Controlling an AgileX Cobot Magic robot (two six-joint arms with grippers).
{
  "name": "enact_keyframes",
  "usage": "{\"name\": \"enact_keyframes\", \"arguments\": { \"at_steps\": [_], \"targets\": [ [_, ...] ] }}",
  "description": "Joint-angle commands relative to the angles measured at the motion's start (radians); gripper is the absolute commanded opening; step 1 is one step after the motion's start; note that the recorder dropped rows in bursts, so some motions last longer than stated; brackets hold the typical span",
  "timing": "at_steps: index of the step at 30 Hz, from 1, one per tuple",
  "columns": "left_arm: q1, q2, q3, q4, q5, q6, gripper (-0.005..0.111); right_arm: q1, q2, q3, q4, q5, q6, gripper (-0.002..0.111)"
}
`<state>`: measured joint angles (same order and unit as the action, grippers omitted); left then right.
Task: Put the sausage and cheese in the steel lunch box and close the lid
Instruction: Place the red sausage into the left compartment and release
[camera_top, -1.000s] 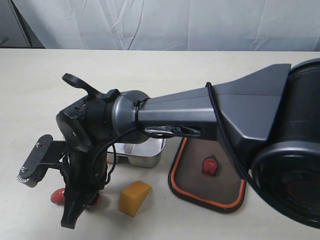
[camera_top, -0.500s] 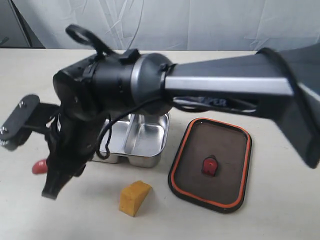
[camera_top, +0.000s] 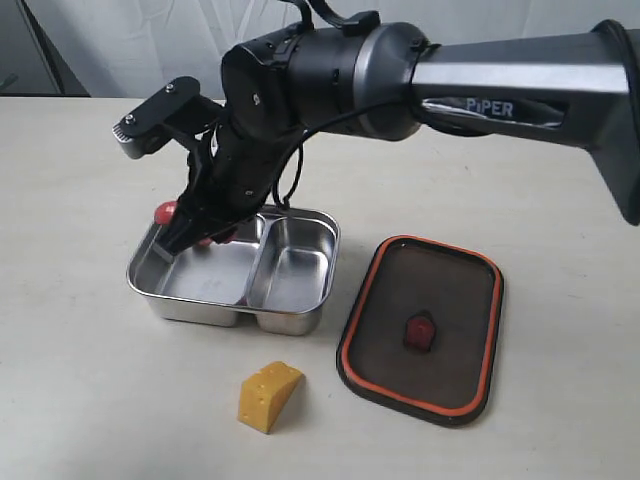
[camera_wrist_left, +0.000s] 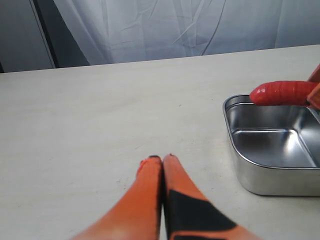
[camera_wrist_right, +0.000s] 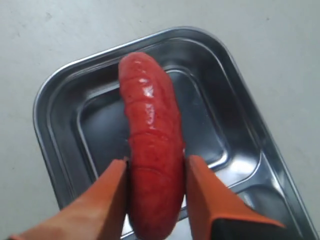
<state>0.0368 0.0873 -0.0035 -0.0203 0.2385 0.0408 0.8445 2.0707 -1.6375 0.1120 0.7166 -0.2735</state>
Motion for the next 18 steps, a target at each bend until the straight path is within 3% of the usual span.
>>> {"name": "enact_keyframes", "arguments": {
  "at_steps": [1, 4, 9, 14, 18],
  "targets": [
    [0.000, -0.006, 0.003, 0.003, 0.000, -0.001, 0.000, -0.007, 0.015, -0.005, 0.029, -0.016, 0.005, 0.036],
    [0.000, -0.006, 0.003, 0.003, 0.000, -0.001, 0.000, -0.007, 0.015, -0.007, 0.046, -0.014, 0.010, 0.052],
    [0.000, -0.006, 0.003, 0.003, 0.000, -0.001, 0.000, -0.007, 0.015, -0.064, 0.044, 0.058, 0.083, 0.053],
    [0.000, -0.006, 0.003, 0.003, 0.000, -0.001, 0.000, -0.007, -0.017, -0.149, -0.034, 0.266, 0.263, 0.053],
    [0.000, -0.006, 0.003, 0.003, 0.000, -0.001, 0.000, -0.007, -0.085, -0.122, -0.058, 0.376, 0.393, 0.053]
  ]
}}
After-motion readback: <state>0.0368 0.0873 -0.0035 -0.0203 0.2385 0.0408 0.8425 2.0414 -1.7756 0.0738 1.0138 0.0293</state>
